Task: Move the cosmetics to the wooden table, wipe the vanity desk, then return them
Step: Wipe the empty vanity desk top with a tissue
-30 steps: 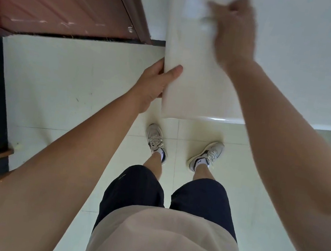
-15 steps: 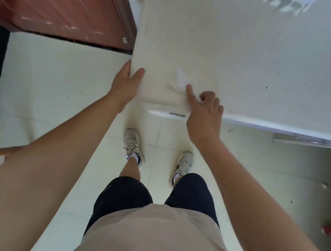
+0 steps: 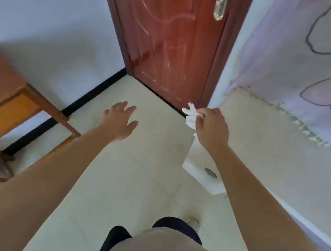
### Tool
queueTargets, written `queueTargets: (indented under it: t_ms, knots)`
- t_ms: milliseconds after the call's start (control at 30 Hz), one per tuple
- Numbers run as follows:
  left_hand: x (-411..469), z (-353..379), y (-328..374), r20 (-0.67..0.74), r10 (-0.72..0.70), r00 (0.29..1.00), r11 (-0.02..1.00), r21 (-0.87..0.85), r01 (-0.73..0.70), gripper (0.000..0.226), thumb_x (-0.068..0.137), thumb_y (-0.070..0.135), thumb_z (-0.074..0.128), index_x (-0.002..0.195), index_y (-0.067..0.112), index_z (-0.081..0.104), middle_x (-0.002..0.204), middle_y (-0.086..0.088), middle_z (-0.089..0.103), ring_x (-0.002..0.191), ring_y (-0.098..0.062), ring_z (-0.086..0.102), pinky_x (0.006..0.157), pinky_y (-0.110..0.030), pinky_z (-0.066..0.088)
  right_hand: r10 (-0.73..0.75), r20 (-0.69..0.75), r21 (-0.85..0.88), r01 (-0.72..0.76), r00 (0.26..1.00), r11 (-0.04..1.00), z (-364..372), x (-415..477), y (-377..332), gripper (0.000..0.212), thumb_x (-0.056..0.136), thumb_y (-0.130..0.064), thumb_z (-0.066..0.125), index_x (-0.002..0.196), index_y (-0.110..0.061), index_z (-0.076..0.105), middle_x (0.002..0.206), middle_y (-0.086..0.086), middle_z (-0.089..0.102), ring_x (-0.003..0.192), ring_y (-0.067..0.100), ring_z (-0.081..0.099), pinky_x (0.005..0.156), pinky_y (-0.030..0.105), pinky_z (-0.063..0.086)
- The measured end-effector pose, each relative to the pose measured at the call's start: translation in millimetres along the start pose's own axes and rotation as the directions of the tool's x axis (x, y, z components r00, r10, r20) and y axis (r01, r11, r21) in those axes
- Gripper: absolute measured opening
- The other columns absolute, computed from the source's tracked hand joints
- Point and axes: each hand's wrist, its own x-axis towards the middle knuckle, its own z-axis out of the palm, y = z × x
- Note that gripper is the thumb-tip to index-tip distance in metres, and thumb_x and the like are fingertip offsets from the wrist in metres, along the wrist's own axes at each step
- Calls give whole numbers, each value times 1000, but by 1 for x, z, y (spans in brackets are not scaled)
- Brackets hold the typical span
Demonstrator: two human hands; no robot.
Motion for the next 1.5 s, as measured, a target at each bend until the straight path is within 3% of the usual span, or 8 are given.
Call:
queueTargets:
  t_ms: [267, 400, 533, 633, 767, 1233, 1400, 1500]
  knots:
    - [-207, -90, -264, -344, -282, 896, 932, 123, 341, 57, 100, 51, 26, 152, 27, 17, 162, -9, 6, 149, -30, 3, 118, -56, 11, -465, -10, 18, 465, 885, 885, 57, -35, -294, 29, 95, -21, 48, 118, -22, 66, 112, 6, 55, 101, 28, 59, 81, 36, 46]
    - [-333, -107, -383, -445, -459, 769, 844, 52, 533, 56, 98, 51, 25, 148, 27, 22, 159, -12, 15, 147, -32, 12, 115, -58, 17, -663, 37, 67, 660, 748, 748, 111, -99, -453, 30, 99, -22, 47, 123, -23, 65, 117, 6, 57, 107, 27, 58, 85, 36, 47]
    - [-433, -110, -475, -496, -624, 604, 718, -58, 694, 59, 100, 51, 23, 153, 25, 17, 162, -9, 7, 149, -29, 6, 118, -52, 12, -810, 17, 139, 800, 587, 583, 153, -168, -585, 29, 101, -26, 46, 124, -25, 63, 116, 0, 56, 105, 20, 57, 77, 31, 45]
    - [-475, -104, -532, -520, -682, 513, 654, -122, 746, 62, 100, 53, 21, 154, 23, 16, 162, -10, 8, 148, -31, 7, 118, -53, 13, -896, -7, 168, 884, 444, 436, 180, -204, -657, 30, 101, -27, 45, 124, -24, 65, 116, -1, 57, 103, 19, 58, 76, 30, 47]
    - [-488, -88, -601, -502, -748, 433, 599, -232, 766, 63, 100, 54, 22, 154, 22, 18, 162, -11, 11, 148, -31, 8, 118, -53, 15, -931, -4, 194, 913, 366, 358, 230, -223, -733, 29, 101, -28, 47, 123, -22, 65, 114, -1, 58, 103, 20, 58, 75, 32, 46]
    - [-379, -128, -909, -427, -651, 628, 706, -36, 707, 64, 99, 54, 14, 155, 24, 9, 163, -9, -2, 150, -28, -1, 120, -52, 8, -923, 28, 196, 903, 384, 382, 409, -143, -985, 28, 101, -24, 49, 122, -18, 66, 110, 3, 60, 100, 21, 60, 79, 33, 48]
    - [-379, -126, -1004, -441, -643, 626, 720, -72, 690, 63, 100, 53, 18, 155, 23, 14, 163, -9, 2, 150, -27, 1, 120, -51, 9, -920, 48, 227, 893, 389, 389, 458, -149, -1066, 27, 101, -24, 48, 121, -18, 66, 109, 1, 59, 101, 18, 59, 78, 32, 48]
    - [-375, -104, -1064, -409, -618, 671, 756, -76, 650, 62, 100, 52, 19, 154, 21, 18, 163, -9, 6, 150, -27, 3, 120, -52, 11, -920, 102, 195, 899, 378, 391, 502, -160, -1093, 27, 101, -23, 49, 120, -18, 67, 107, 2, 59, 99, 21, 60, 76, 33, 48]
